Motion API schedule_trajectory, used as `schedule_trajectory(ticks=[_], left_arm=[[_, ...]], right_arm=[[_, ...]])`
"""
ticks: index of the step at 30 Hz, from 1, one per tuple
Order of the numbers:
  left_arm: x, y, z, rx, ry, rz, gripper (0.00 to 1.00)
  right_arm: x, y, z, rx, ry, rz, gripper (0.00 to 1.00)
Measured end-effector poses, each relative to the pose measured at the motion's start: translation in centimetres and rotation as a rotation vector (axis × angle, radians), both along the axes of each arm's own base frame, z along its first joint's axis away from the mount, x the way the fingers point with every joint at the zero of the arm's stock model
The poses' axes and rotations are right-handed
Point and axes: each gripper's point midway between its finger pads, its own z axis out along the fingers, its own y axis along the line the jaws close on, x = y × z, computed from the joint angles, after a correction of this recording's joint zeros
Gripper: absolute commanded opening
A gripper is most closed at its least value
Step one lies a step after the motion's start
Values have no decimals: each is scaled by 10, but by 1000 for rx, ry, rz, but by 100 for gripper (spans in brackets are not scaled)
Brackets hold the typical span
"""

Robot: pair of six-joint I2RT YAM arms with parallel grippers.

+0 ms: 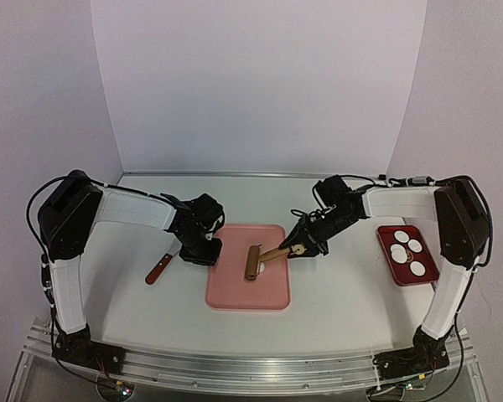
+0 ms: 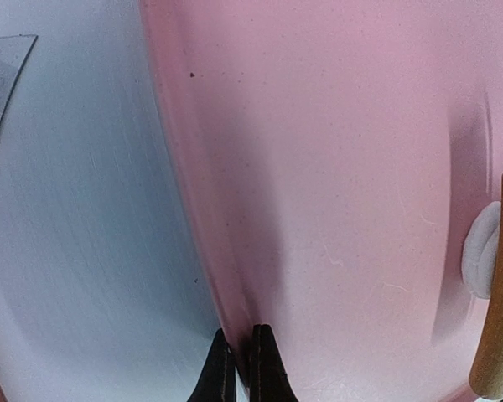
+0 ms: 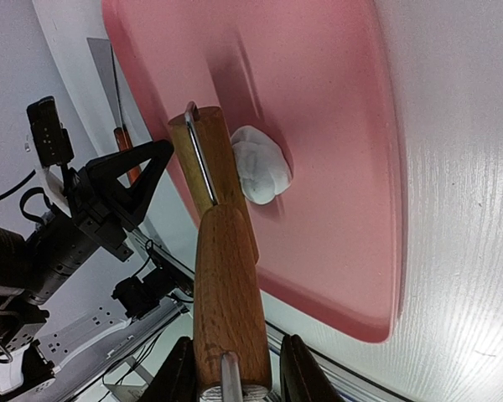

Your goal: Roll out the dumpling wrappers from the dough

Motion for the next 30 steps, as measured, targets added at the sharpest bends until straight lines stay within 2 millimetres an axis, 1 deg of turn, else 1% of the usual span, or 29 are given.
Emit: schedule_trajectory(ticks=[8,15,30], left_arm=[[-2,1,0,-7,-8,-1,0],[-2,1,1,-12,-10,6,0],[-2,1,1,-15,-6,22,0]], right_arm=[[-2,-3,-3,7,4,4,0],[-3,-11,-7,27,0,5,0],[1,-10,-13,8,0,49,0]])
